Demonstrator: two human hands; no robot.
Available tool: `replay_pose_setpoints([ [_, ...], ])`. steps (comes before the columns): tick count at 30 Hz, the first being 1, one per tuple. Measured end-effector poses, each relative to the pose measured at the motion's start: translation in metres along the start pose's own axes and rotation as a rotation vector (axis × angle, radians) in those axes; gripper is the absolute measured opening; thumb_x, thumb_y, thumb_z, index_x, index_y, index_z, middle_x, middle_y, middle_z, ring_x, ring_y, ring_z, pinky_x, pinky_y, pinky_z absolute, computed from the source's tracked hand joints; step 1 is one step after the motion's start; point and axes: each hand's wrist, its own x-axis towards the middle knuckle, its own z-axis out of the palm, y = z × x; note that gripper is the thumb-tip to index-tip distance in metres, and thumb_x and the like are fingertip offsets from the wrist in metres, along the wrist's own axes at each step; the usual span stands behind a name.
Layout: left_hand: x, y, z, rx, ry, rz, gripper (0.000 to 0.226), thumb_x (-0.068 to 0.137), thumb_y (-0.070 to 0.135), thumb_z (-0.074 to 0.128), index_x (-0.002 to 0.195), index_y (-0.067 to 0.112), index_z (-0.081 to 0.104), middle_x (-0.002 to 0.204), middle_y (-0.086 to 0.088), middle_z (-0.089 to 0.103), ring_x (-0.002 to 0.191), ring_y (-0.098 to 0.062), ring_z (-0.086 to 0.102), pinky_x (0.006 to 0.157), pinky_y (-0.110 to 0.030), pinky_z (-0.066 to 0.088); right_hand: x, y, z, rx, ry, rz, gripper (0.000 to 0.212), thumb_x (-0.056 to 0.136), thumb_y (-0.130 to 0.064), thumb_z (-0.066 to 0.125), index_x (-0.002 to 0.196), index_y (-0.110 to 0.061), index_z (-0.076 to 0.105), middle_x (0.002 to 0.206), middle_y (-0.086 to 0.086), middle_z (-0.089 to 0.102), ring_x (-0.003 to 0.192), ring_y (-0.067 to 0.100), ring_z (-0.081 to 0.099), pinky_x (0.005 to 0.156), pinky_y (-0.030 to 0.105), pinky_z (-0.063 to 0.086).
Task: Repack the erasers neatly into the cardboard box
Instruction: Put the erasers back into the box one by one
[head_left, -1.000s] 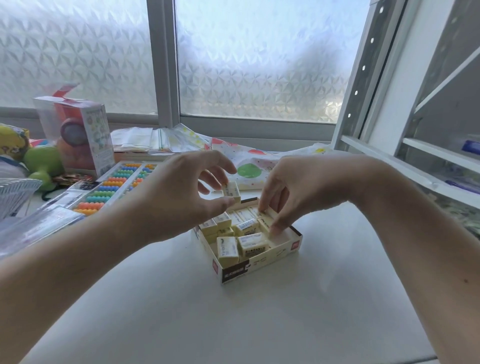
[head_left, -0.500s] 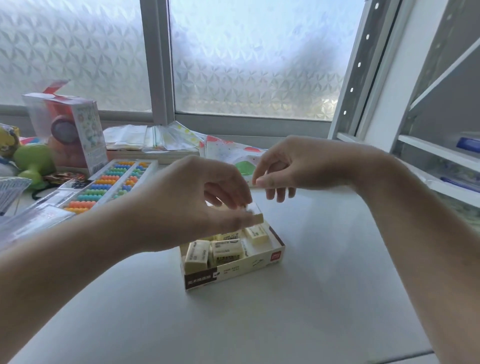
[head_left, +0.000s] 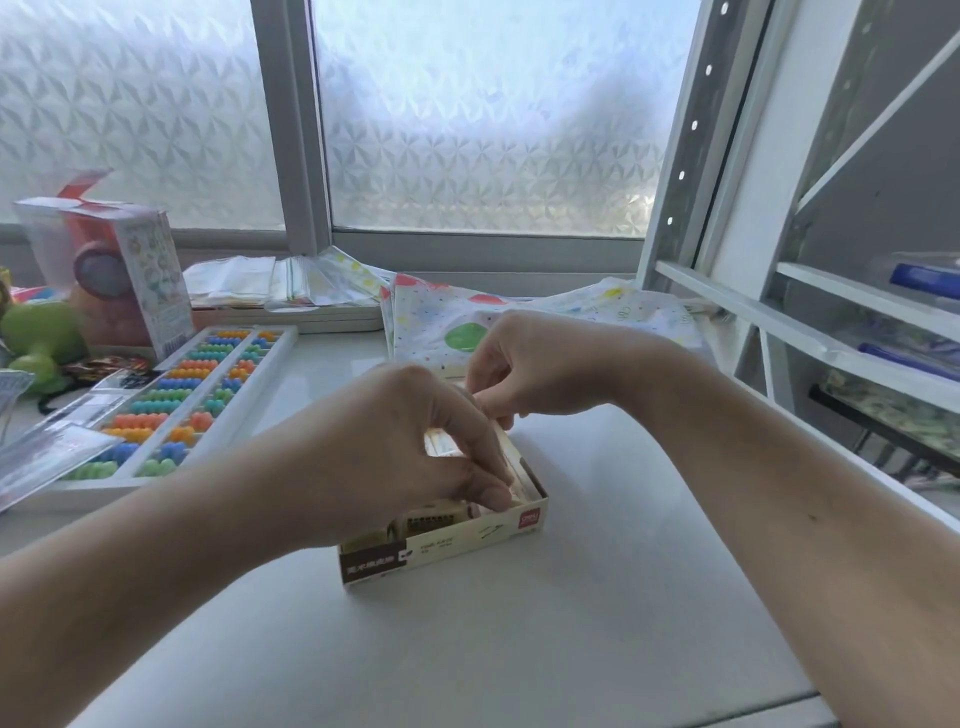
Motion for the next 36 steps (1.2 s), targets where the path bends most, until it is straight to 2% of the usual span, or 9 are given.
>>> replay_pose_setpoints([
  [2, -0.001, 0.001, 0.0, 0.031, -0.027, 0.007, 0.011, 0.077, 0.02, 0.086, 0.077, 0.031, 0.084, 0.093, 0.018, 0.078, 0.095, 0.003, 0.07, 0.093, -0.036, 0.056, -0.001, 0.0, 0.0, 0.004, -0.002, 0.002, 0.027, 0.09, -0.027, 0.071, 0.064, -0.03, 0.072, 0.062, -0.009, 0.071, 0.059, 0.0, 0.063, 0.064, 0.024, 0.054],
  [5, -0.002, 0.003, 0.001, 0.129, -0.011, 0.026, 0.008, 0.079, 0.026, 0.084, 0.077, 0.033, 0.084, 0.095, 0.023, 0.075, 0.096, 0.009, 0.066, 0.093, -0.025, 0.051, -0.001, 0.0, 0.0, 0.007, 0.003, 0.004, 0.029, 0.091, -0.026, 0.071, 0.063, -0.03, 0.071, 0.059, -0.011, 0.069, 0.056, -0.003, 0.062, 0.061, 0.018, 0.05],
  [9, 0.0, 0.006, 0.006, 0.194, 0.055, 0.017, 0.003, 0.077, 0.031, 0.08, 0.075, 0.034, 0.081, 0.097, 0.023, 0.072, 0.094, 0.004, 0.067, 0.091, -0.029, 0.053, -0.001, -0.002, 0.0, 0.016, 0.006, 0.014, 0.033, 0.089, -0.021, 0.071, 0.056, -0.027, 0.069, 0.054, -0.012, 0.066, 0.052, -0.004, 0.06, 0.057, 0.016, 0.045],
  [12, -0.001, 0.006, 0.005, 0.267, 0.09, 0.014, 0.008, 0.075, 0.042, 0.079, 0.077, 0.034, 0.078, 0.1, 0.03, 0.066, 0.095, 0.01, 0.06, 0.082, -0.007, 0.044, -0.002, -0.003, 0.0, 0.03, -0.015, 0.017, 0.025, 0.088, -0.025, 0.073, 0.063, -0.023, 0.075, 0.057, -0.01, 0.068, 0.057, -0.001, 0.062, 0.061, 0.021, 0.051],
  [14, -0.004, 0.005, 0.003, 0.326, 0.092, -0.007, 0.017, 0.075, 0.05, 0.077, 0.075, 0.033, 0.077, 0.101, 0.03, 0.064, 0.096, 0.012, 0.057, 0.078, -0.001, 0.036, -0.002, -0.003, -0.001, 0.039, -0.022, 0.011, 0.025, 0.089, -0.025, 0.073, 0.064, -0.026, 0.074, 0.06, -0.009, 0.071, 0.06, 0.001, 0.065, 0.067, 0.025, 0.057],
  [21, -0.003, 0.001, 0.005, 0.311, 0.01, 0.03, 0.022, 0.084, 0.05, 0.069, 0.071, 0.034, 0.078, 0.109, 0.028, 0.063, 0.104, 0.006, 0.058, 0.092, -0.015, 0.037, -0.002, -0.002, -0.001, 0.026, -0.026, 0.011, 0.026, 0.088, -0.026, 0.074, 0.062, -0.024, 0.073, 0.057, -0.011, 0.069, 0.055, -0.003, 0.062, 0.062, 0.021, 0.051],
  [25, -0.003, 0.004, -0.003, 0.271, -0.017, 0.031, 0.02, 0.087, 0.05, 0.066, 0.077, 0.038, 0.079, 0.11, 0.029, 0.06, 0.104, 0.008, 0.057, 0.089, -0.015, 0.041, -0.001, 0.0, -0.001, 0.034, -0.03, 0.004, 0.023, 0.089, -0.026, 0.074, 0.066, -0.022, 0.075, 0.06, -0.01, 0.07, 0.059, 0.0, 0.064, 0.064, 0.023, 0.053],
  [30, -0.003, -0.002, -0.04, 0.245, 0.144, 0.01, 0.016, 0.083, 0.046, 0.067, 0.088, 0.034, 0.076, 0.095, 0.019, 0.069, 0.091, 0.007, 0.063, 0.07, -0.007, 0.047, -0.002, -0.001, -0.003, 0.015, -0.05, 0.012, 0.018, 0.095, -0.032, 0.071, 0.084, -0.021, 0.081, 0.076, -0.003, 0.079, 0.069, 0.008, 0.071, 0.072, 0.03, 0.059],
  [36, -0.007, -0.015, -0.038, 0.395, -0.069, -0.14, 0.032, 0.074, 0.068, 0.07, 0.088, 0.04, 0.075, 0.109, 0.023, 0.058, 0.105, 0.009, 0.053, 0.095, -0.026, 0.043, -0.009, -0.004, -0.011, -0.015, 0.057, 0.019, 0.016, 0.096, -0.033, 0.068, 0.1, -0.024, 0.081, 0.085, -0.006, 0.079, 0.077, 0.003, 0.072, 0.073, 0.024, 0.056],
])
